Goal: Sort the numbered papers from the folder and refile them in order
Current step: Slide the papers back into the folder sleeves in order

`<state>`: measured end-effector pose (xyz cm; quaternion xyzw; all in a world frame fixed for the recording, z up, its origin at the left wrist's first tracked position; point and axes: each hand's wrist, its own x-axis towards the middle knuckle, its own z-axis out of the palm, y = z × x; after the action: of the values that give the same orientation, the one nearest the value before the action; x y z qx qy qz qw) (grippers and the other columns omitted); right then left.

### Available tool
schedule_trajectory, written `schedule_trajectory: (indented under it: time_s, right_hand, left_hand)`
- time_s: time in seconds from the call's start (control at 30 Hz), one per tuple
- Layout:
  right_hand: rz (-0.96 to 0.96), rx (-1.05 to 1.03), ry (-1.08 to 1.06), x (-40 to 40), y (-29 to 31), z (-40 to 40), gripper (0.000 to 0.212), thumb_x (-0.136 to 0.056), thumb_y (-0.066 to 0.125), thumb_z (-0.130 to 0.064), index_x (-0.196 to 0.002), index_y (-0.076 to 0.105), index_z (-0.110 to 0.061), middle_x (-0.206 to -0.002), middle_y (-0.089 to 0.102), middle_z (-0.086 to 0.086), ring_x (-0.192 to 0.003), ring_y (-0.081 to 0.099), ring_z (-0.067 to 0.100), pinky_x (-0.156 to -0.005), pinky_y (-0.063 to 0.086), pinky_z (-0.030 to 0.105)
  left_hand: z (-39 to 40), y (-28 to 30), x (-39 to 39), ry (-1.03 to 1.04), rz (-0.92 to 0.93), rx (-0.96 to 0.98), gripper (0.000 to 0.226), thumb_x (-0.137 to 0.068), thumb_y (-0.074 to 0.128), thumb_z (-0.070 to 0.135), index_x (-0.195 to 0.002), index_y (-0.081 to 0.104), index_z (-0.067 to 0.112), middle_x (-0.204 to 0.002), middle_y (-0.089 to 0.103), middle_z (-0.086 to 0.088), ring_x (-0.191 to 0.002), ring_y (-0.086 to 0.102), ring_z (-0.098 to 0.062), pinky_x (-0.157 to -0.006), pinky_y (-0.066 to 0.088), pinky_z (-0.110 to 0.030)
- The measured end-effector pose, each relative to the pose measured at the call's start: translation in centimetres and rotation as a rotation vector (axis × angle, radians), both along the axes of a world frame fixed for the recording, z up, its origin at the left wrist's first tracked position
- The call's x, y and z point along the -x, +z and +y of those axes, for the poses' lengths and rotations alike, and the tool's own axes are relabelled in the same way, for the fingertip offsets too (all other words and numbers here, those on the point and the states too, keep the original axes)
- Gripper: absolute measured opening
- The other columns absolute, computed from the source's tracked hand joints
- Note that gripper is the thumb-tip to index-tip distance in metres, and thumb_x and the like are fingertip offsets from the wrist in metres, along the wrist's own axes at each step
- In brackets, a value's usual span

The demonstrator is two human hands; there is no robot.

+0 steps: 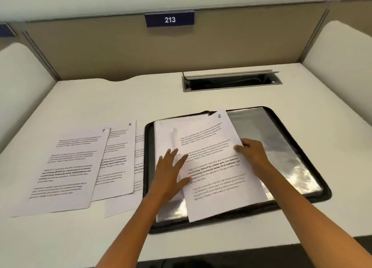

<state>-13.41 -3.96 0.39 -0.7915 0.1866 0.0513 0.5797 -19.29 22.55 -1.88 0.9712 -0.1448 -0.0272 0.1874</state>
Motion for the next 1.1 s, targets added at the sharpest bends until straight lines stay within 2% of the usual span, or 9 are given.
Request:
schedule_trajectory:
  time_s: [0.1, 0.23, 0.33, 0.53, 0.63, 0.8, 0.9, 0.97, 1.1]
  right_hand:
    - [-0.031, 0.07, 0.007, 1.4, -0.3, -5.2, 0.02, -0.086, 0.059, -0.002, -0.103, 0.069, -0.006, -0.091, 0.071, 0.006, -0.084, 0.068, 0.029, -0.078, 0.056, 0.04]
    - [-0.048, 0.18, 0.112, 2.8, -0.8, -11.0, 0.029, -0.087, 0.058, -0.003, -0.113, 0.065, -0.013, -0.106, 0.07, 0.006, -0.091, 0.067, 0.023, -0.08, 0.053, 0.035]
    - [-0.036, 0.439, 0.165, 3.2, -1.4, -14.0, 0.04, -0.086, 0.064, -0.008, -0.125, 0.059, -0.009, -0.115, 0.064, 0.009, -0.095, 0.058, 0.02, -0.08, 0.043, 0.027]
    - [-0.168, 0.917, 0.316, 3.7, -3.2, -14.2, 0.077, -0.086, 0.066, -0.038, -0.149, 0.028, -0.016, -0.154, 0.023, 0.018, -0.141, 0.018, 0.036, -0.113, 0.018, 0.045]
    - [-0.39, 1.141, 0.375, 3.8, -4.1, -13.0, 0.085, -0.081, 0.071, -0.029, -0.151, 0.025, -0.015, -0.156, 0.014, 0.021, -0.144, 0.006, 0.04, -0.116, 0.013, 0.053]
    - [-0.431, 1.003, 0.502, 3.3, -5.7, -12.1, 0.068, -0.088, 0.04, -0.057, -0.141, 0.044, -0.016, -0.157, 0.013, 0.017, -0.145, 0.008, 0.037, -0.117, 0.013, 0.052]
    - [-0.392, 0.911, 0.525, 3.5, -6.4, -12.4, 0.083, -0.078, 0.023, -0.077, -0.125, 0.056, -0.017, -0.159, 0.009, 0.012, -0.147, -0.002, 0.029, -0.118, -0.001, 0.042]
    - [-0.379, 0.878, 0.493, 3.8, -6.6, -12.8, 0.081, -0.073, 0.024, -0.082, -0.113, 0.053, -0.018, -0.159, 0.01, 0.01, -0.147, -0.002, 0.026, -0.118, -0.002, 0.043]
    - [-0.264, 0.876, 0.529, 5.0, -7.2, -13.7, 0.095, -0.067, 0.021, -0.085, -0.138, 0.036, -0.022, -0.16, 0.005, 0.006, -0.147, -0.007, 0.021, -0.118, -0.006, 0.045]
  left_hand:
    - [-3.8, -0.3, -0.6, -0.113, 0.147, -0.133, 0.103, -0.07, 0.044, 0.081, -0.15, 0.003, 0.031, -0.152, -0.018, 0.006, -0.14, -0.025, -0.019, -0.115, -0.014, -0.045]
    - [-9.0, -1.6, -0.7, -0.182, 0.169, -0.156, 0.13, -0.038, 0.01, 0.101, -0.15, 0.003, 0.034, -0.153, -0.02, 0.009, -0.135, -0.033, -0.016, -0.112, -0.02, -0.049]
    - [-11.7, -2.0, -0.2, -0.206, 0.15, -0.196, 0.13, -0.037, 0.014, 0.101, -0.149, 0.008, 0.036, -0.156, -0.019, 0.005, -0.137, -0.033, -0.019, -0.11, -0.019, -0.056]
    - [-15.4, -2.1, 0.8, -0.13, 0.187, -0.194, 0.122, -0.033, 0.029, 0.099, -0.14, 0.018, 0.04, -0.155, -0.024, -0.004, -0.134, -0.039, -0.024, -0.1, -0.026, -0.062]
    - [-16.8, -2.1, 1.1, -0.124, 0.196, -0.199, 0.119, -0.033, 0.027, 0.1, -0.137, 0.019, 0.043, -0.155, -0.022, -0.006, -0.133, -0.04, -0.025, -0.097, -0.026, -0.064]
    - [-18.1, -1.7, 1.4, -0.069, 0.188, -0.178, 0.082, -0.066, 0.036, 0.087, -0.134, 0.032, 0.043, -0.159, -0.005, -0.003, -0.14, -0.029, -0.024, -0.102, -0.021, -0.065]
    - [-18.3, -2.1, 1.3, -0.085, 0.127, -0.217, 0.121, -0.044, 0.0, 0.099, -0.144, 0.021, 0.034, -0.159, 0.0, 0.003, -0.141, -0.026, -0.022, -0.101, -0.019, -0.065]
    - [-18.2, -2.1, 1.2, -0.078, 0.138, -0.259, 0.139, -0.031, -0.003, 0.101, -0.15, 0.006, 0.028, -0.159, -0.006, 0.003, -0.139, -0.031, -0.022, -0.099, -0.021, -0.065]
    - [-18.4, -1.8, 1.2, -0.084, 0.219, -0.295, 0.148, -0.022, -0.003, 0.103, -0.148, -0.017, 0.026, -0.148, -0.034, 0.003, -0.127, -0.045, -0.025, -0.096, -0.023, -0.069]
